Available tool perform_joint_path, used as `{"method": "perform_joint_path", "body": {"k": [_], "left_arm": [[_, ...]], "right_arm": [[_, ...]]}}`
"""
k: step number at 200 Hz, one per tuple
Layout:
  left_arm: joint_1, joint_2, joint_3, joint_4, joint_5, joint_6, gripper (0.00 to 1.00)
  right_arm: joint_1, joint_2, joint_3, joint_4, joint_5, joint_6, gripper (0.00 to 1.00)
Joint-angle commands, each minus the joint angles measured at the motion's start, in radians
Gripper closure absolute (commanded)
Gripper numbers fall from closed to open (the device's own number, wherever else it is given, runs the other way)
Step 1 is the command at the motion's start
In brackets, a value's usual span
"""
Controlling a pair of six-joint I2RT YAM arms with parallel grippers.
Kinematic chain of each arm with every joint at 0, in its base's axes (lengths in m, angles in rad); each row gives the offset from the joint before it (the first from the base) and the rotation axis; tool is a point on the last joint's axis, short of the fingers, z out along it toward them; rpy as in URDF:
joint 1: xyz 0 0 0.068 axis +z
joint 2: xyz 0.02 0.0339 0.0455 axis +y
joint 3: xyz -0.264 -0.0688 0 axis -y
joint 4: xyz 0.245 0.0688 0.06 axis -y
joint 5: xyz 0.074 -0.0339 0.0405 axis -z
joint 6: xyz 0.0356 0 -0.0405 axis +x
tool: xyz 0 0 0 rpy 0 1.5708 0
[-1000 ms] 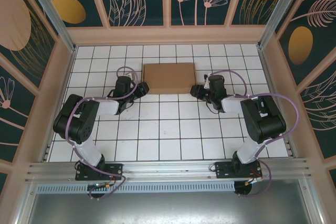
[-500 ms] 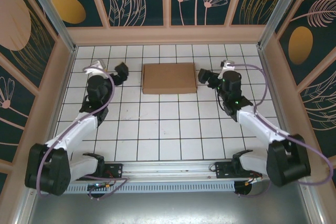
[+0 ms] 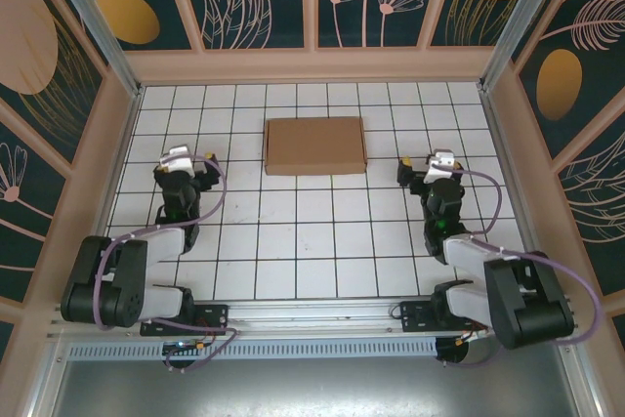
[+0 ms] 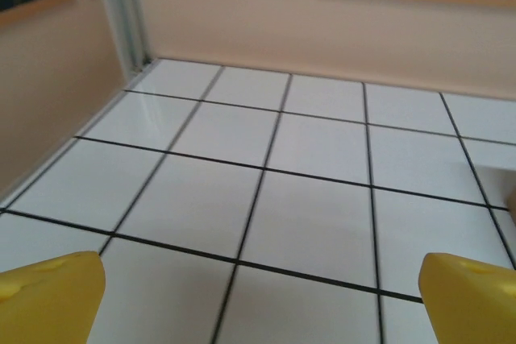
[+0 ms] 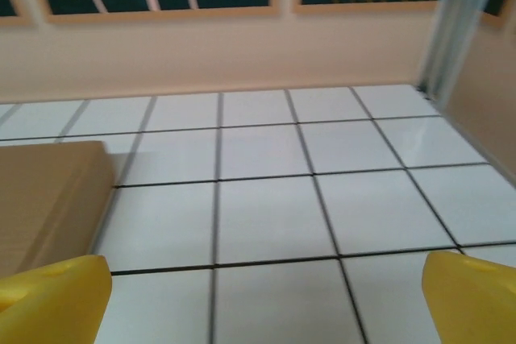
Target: Fold the paper box
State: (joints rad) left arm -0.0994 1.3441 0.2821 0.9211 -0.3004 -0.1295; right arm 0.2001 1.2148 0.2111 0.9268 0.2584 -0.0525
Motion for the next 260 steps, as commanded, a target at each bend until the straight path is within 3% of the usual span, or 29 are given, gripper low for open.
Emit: {"method": "perform_joint_path", "body": {"k": [1, 27, 32, 39, 49, 85, 260], "left_arm": [[0.051, 0.016, -0.108, 0.324, 0.028, 0.045, 0.01], [0.076, 0.201, -0.191, 0.672, 0.044, 0.026, 0.01], [0.076, 0.199, -0.176, 0.645, 0.067, 0.031, 0.01], [0.076, 0.163, -0.124, 0.483, 0.112, 0.048, 0.01], [0.076, 0.179, -0.038, 0.34, 0.18, 0.076, 0.01], [0.09, 0.18, -0.034, 0.33, 0.173, 0.056, 0.01], [0.09, 0.174, -0.044, 0.344, 0.172, 0.057, 0.01]], "right_arm": [[-0.051, 0.107, -0.068, 0.335, 0.058, -0.034, 0.01], [-0.137, 0.31, -0.121, 0.614, -0.068, 0.019, 0.01], [-0.149, 0.36, -0.127, 0.667, -0.093, 0.023, 0.01], [-0.155, 0.4, -0.136, 0.762, -0.108, 0.015, 0.01], [-0.178, 0.346, -0.101, 0.607, -0.171, 0.035, 0.01], [-0.256, 0.348, 0.013, 0.385, -0.345, 0.07, 0.01], [-0.269, 0.35, 0.003, 0.409, -0.368, 0.077, 0.01]]}}
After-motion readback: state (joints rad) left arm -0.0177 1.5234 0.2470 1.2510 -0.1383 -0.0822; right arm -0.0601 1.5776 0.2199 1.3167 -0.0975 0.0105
